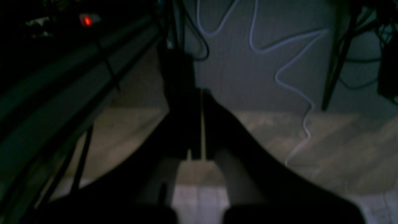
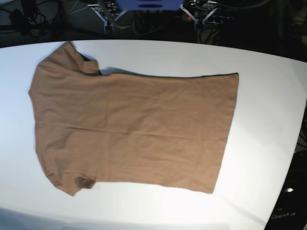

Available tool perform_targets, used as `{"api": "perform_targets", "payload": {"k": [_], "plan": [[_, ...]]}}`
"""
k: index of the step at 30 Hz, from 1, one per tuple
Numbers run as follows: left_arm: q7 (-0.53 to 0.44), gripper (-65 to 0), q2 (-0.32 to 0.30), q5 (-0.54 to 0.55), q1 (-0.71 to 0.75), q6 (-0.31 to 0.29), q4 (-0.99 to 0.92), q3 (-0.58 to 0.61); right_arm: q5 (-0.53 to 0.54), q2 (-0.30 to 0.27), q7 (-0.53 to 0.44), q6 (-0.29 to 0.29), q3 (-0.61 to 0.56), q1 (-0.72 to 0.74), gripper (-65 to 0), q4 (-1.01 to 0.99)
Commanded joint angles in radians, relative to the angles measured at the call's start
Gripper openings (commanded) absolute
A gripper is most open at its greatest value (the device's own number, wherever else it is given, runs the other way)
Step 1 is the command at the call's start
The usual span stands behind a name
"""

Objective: Fold the T-shirt properly

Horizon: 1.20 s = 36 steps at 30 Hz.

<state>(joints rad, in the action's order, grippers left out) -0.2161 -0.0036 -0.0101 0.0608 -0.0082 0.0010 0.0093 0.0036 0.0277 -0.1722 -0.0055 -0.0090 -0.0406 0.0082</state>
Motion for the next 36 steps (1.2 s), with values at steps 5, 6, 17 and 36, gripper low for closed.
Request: {"api": "perform_targets", "payload": {"k": [5, 6, 17, 36], "plan": [[-0.181, -63.9, -0.003, 0.000, 0.069, -0.002, -0.001, 0.001, -0.003, -0.012, -0.145, -0.003, -0.003, -0.057, -64.9, -0.001], [-0.217, -63.9, -0.003, 0.000, 0.084, -0.002, -0.001, 0.001, -0.003, -0.012, -0.181, -0.001, -0.003, -0.072, -64.9, -0.001], [-0.797, -63.9, -0.023, -0.001, 0.276, -0.003, -0.001, 0.001, -0.003, -0.028, -0.679, -0.004, -0.004, -0.252, -65.0, -0.001], [-1.104, -63.9, -0.026, 0.009, 0.419, -0.002, 0.011, -0.009, -0.001, -0.130, -1.183, -0.006, -0.001, -0.425, -64.9, 0.017]]}}
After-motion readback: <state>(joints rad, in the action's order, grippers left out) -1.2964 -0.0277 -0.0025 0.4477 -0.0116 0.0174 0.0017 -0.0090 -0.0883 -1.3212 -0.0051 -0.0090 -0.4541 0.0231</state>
